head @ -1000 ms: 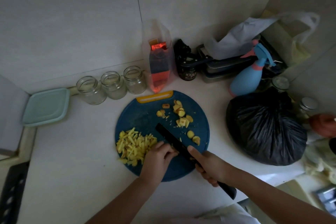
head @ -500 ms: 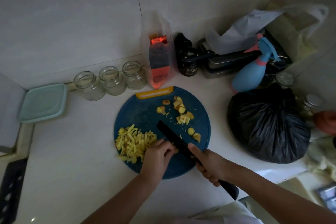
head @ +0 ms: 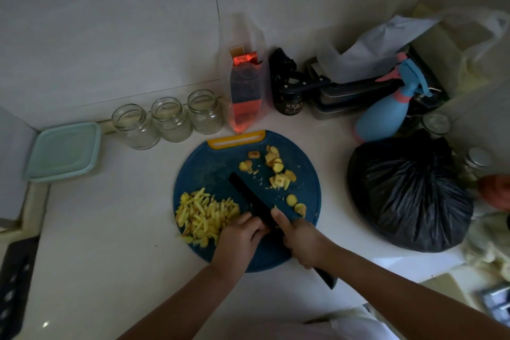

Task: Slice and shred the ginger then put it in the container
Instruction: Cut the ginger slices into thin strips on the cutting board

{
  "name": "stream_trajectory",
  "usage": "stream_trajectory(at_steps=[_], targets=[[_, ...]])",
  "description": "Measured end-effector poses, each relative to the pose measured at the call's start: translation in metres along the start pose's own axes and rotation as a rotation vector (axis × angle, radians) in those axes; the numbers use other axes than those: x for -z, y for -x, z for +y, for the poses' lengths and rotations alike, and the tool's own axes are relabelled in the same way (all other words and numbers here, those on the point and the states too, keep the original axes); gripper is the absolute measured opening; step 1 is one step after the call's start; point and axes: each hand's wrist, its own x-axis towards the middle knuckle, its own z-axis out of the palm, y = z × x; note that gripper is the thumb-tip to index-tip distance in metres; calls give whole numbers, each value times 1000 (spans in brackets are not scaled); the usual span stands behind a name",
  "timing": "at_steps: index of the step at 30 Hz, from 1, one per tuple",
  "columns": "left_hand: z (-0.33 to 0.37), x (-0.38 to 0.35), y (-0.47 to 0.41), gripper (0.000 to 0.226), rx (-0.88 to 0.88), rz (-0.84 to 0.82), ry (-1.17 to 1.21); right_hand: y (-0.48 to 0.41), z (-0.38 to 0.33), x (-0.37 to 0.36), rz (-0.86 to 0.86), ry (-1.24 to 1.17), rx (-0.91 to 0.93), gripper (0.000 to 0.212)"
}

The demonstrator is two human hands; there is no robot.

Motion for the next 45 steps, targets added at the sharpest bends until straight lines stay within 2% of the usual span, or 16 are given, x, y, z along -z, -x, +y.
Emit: stream_trajectory(at_steps=[3,11,21,29,34,39,45], targets=[[1,3,1,24,-66,-18,-26,7,4,10,-84,-144,-53,60],[1,5,0,15,-35,-36,-19,26,18,24,-199,-115,-59,65],[-4,6,-1,19,-92,-34,-28,28,20,22,-176,-62,-67,66],[-8,2,2,16,-85,-30,0,22,16,22,-223,-92,-187,68],[-9,0,2,21,-91,-14,1,17,12,20,-198,-69,-195,68],[-12,0,2,27,-67,-37,3,15,8,3,-39,79,-12,60],[-9,5,-1,11,-84,-59,81,8,5,-3,17,71,18,61]])
